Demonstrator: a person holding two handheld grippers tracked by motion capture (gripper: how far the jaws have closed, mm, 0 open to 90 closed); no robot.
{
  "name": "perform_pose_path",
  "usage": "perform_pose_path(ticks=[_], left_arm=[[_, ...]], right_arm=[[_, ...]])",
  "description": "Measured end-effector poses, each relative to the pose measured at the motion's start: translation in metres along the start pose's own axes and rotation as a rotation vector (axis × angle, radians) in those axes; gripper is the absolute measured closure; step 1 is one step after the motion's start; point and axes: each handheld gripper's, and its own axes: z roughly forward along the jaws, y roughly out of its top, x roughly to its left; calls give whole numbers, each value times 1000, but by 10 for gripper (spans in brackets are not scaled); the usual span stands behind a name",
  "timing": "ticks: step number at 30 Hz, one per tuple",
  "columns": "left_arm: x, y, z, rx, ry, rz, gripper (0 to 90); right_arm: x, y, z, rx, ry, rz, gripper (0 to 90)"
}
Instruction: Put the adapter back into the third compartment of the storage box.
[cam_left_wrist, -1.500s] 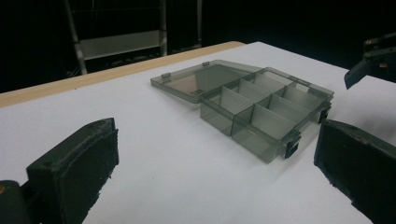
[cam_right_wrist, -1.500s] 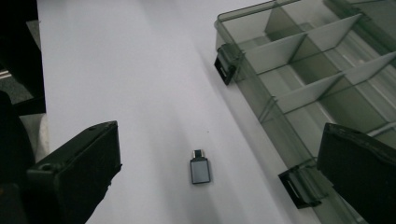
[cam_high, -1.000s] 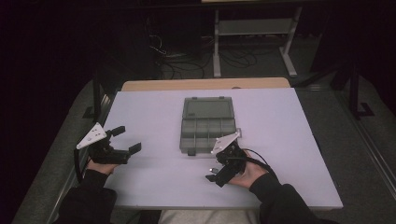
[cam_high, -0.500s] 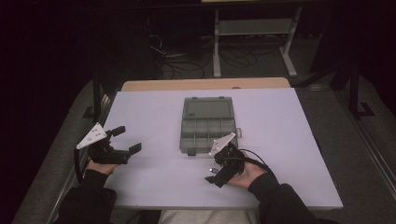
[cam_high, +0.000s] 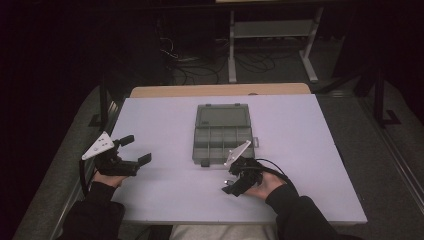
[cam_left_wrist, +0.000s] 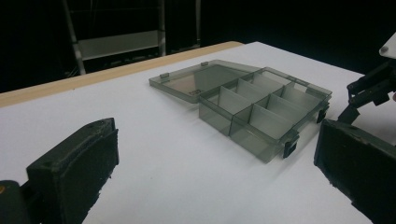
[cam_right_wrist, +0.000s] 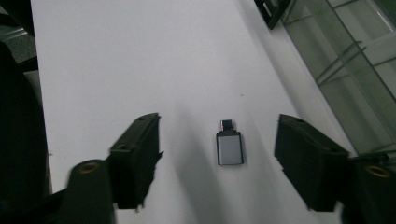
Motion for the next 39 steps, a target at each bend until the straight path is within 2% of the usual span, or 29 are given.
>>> perform_pose_path(ticks=[9, 17, 27, 33, 39], left_arm=[[0, 0, 0, 3, -1, 2, 0], [0, 0, 0, 3, -2, 3, 0], [0, 0, 0, 3, -1, 3, 0], [0, 0, 0, 0, 0, 2, 0], [0, 0, 0, -1, 0, 1, 0]], right_arm=[[1, -1, 2, 13, -20, -24, 475], [1, -2, 6, 35, -35, -50, 647], [2, -2, 8, 47, -57, -63, 739], [3, -2, 8, 45, -63, -63, 749], [1, -2, 4, 22, -50, -43, 751]])
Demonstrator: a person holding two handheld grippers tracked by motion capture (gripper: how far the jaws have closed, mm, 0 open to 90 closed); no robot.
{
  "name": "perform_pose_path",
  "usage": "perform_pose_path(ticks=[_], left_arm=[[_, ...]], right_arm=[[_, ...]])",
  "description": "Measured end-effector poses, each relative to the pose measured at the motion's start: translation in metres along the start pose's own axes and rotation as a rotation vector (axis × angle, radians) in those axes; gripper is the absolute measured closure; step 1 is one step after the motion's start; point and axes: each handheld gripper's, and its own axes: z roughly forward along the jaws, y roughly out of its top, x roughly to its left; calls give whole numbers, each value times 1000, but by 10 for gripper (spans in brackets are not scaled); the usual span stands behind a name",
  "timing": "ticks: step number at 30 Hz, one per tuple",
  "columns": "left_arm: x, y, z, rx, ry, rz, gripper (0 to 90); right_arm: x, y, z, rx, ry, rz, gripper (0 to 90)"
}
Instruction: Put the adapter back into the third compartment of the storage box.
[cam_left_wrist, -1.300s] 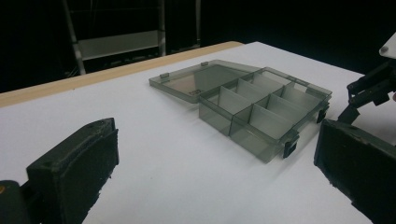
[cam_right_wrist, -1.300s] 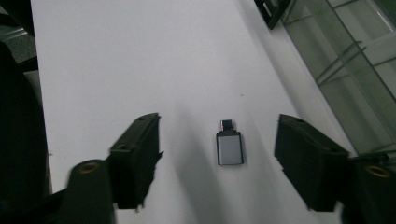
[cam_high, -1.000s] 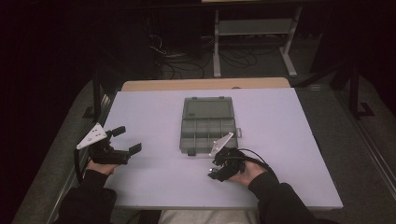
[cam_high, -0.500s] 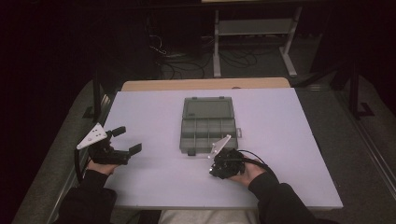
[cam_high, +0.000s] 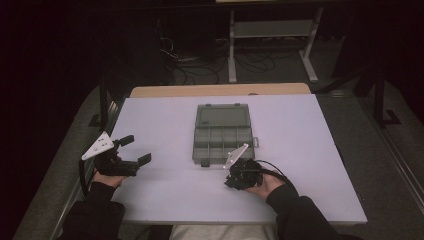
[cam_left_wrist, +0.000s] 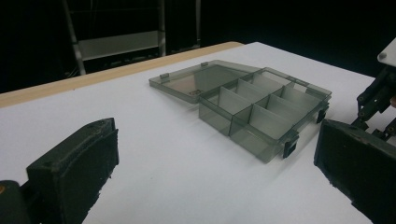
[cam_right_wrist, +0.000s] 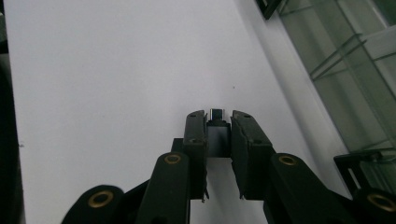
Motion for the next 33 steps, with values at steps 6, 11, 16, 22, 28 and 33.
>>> perform_pose_path(ticks=[6, 11, 16, 22, 28, 33], left_arm=[[0, 0, 0, 1, 0, 0, 0], [0, 0, 0, 1, 0, -1, 0], [0, 0, 0, 0, 0, -1, 0], [0, 0, 0, 0, -1, -2, 0], [0, 0, 0, 0, -2, -1, 0], [0, 0, 0, -1, -2, -2, 0]], right_arm=[[-1, 1, -5, -20, 2, 9, 751], [-2, 5, -12, -42, -1, 11, 751], [-4, 10, -21, -68, -6, 10, 751], [-5, 15, -26, -73, -9, 8, 751], [-9, 20, -32, -95, -17, 10, 751], [-11, 25, -37, -105, -24, 6, 751]])
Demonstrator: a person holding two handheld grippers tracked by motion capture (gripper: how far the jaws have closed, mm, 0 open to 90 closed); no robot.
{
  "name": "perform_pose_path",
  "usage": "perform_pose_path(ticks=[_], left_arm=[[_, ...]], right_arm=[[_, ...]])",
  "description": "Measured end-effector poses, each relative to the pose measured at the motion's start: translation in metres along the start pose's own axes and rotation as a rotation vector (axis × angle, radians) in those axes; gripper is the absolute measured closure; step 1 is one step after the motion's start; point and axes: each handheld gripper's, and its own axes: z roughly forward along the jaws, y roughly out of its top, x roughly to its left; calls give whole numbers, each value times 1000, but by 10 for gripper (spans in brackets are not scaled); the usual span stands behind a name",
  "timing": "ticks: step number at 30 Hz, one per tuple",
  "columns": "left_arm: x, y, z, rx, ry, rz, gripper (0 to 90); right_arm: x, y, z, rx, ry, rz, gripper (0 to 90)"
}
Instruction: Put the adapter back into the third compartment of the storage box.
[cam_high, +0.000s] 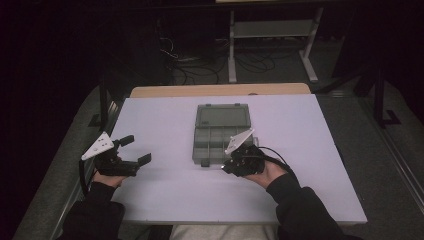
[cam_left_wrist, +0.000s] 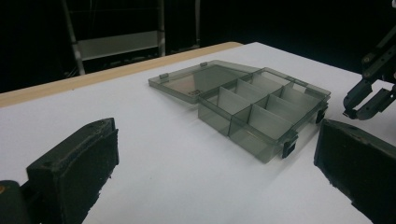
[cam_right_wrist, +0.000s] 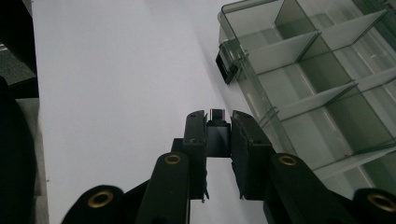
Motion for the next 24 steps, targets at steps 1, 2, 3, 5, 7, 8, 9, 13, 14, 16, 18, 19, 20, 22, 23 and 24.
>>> perform_pose_path(ticks=[1, 2, 3, 5, 7, 8, 9, 13, 14, 16, 18, 19, 20, 22, 23, 24], left_arm=[[0, 0, 0, -1, 0, -1, 0], [0, 0, 0, -1, 0, -2, 0], [0, 0, 0, -2, -1, -2, 0], [0, 0, 0, -1, -1, 0, 0], [0, 0, 0, 0, -1, 2, 0], [0, 0, 0, -1, -1, 2, 0], [0, 0, 0, -1, -1, 1, 0], [0, 0, 0, -1, -1, 2, 0], [0, 0, 0, -1, -1, 2, 0], [0, 0, 0, 0, -2, 2, 0], [0, 0, 0, -1, -2, 0, 0], [0, 0, 0, -1, -2, 0, 0], [0, 0, 0, -1, -3, 1, 0], [0, 0, 0, 0, -4, 1, 0], [0, 0, 0, 0, -5, 1, 0], [0, 0, 0, 1, -5, 0, 0]], right_arm=[[0, 1, -1, 0, -2, -1, 751], [0, 2, -1, -2, -2, -4, 751], [-1, 3, -1, 0, -2, -1, 751], [-2, 5, -1, 2, -2, -4, 751], [-3, 7, 0, 7, -4, -8, 751], [-4, 9, 0, 8, -4, -9, 751], [-4, 10, 0, 7, -4, -9, 751], [-7, 18, -3, 7, -11, -18, 751], [-8, 19, -4, 6, -14, -20, 751], [-10, 23, -6, 5, -18, -19, 751], [-12, 25, -7, 8, -25, -21, 751], [-12, 25, -7, 8, -25, -21, 751], [-15, 28, -9, 11, -34, -23, 751], [-16, 29, -9, 12, -36, -22, 751], [-18, 31, -11, 11, -40, -19, 751], [-19, 32, -12, 8, -43, -19, 751]])
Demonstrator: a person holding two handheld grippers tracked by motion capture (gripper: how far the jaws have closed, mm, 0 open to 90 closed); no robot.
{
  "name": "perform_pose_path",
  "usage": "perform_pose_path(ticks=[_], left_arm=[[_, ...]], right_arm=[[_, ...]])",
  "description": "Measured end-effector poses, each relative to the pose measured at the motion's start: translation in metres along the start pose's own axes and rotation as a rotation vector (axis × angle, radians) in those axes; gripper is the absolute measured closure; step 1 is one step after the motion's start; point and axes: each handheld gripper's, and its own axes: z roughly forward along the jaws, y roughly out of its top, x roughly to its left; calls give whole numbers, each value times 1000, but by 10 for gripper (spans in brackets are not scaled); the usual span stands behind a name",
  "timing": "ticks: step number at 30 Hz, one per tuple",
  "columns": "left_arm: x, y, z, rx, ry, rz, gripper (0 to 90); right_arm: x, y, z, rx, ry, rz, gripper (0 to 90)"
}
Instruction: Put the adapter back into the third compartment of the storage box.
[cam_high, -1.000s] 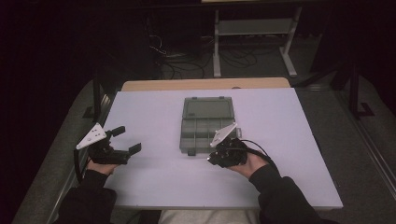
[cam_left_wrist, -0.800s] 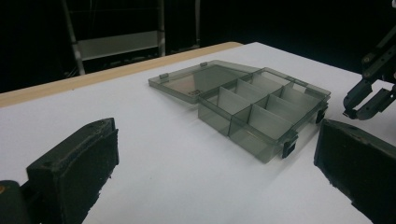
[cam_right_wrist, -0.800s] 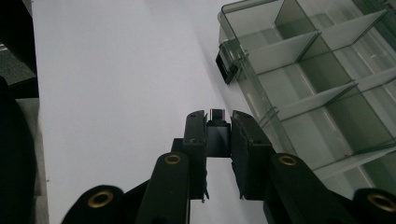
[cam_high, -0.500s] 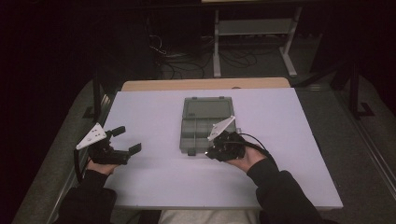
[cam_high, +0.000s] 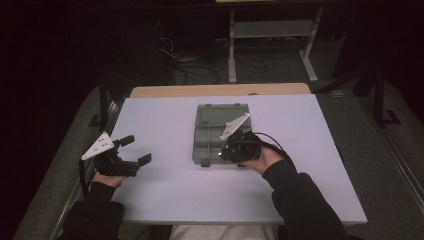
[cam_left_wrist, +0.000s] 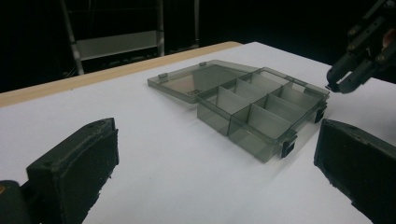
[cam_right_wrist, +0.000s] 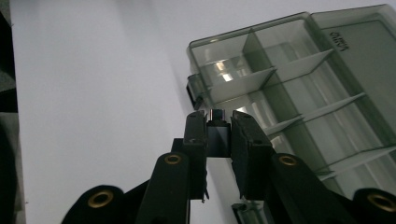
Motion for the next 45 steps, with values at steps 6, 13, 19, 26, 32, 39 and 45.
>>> perform_pose_path(ticks=[6, 13, 19, 26, 32, 39, 45], left_arm=[[0, 0, 0, 0, 0, -1, 0], [0, 0, 0, -2, -2, 2, 0], [0, 0, -1, -2, -2, 1, 0], [0, 0, 0, -4, -7, 0, 0], [0, 0, 0, -5, -7, -2, 0], [0, 0, 0, -3, -9, -1, 0], [0, 0, 0, -2, -10, -4, 0]], right_arm=[[-10, 6, -5, -12, -17, 14, 751], [-26, 13, -7, -14, -39, 33, 751], [-37, 17, -6, -1, -52, 51, 751], [-52, 13, 1, 13, -67, 91, 751], [-61, 11, 7, 14, -67, 111, 751], [-69, 9, 17, 39, -84, 122, 750], [-76, 6, 24, 49, -88, 136, 750]])
